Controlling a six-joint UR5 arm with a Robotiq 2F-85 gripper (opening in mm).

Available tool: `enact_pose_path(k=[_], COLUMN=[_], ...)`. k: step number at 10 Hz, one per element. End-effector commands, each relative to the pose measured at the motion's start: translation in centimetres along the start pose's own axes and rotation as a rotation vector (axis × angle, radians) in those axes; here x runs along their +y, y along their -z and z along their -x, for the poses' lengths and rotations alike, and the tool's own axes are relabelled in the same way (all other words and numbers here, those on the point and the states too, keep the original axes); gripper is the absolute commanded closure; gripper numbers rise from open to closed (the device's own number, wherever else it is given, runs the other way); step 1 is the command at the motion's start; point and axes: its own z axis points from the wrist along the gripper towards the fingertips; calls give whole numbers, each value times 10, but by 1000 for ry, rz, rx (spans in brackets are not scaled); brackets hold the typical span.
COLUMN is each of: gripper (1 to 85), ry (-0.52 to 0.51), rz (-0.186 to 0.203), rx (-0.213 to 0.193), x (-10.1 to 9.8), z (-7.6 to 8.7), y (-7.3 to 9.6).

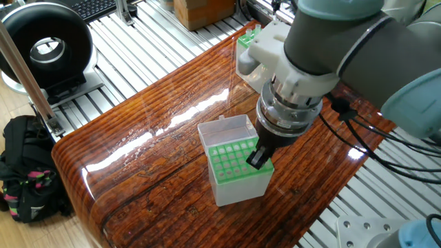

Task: Transfer all large pipette tips from one holder to another

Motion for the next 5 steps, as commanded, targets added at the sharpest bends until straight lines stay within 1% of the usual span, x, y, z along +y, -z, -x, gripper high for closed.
enact_pose_path(k=[1,5], gripper=[760,763], ry=[-5,-2], rz=[13,17], rx=[-7,-2], x=[5,3], z=[3,8], y=[9,30])
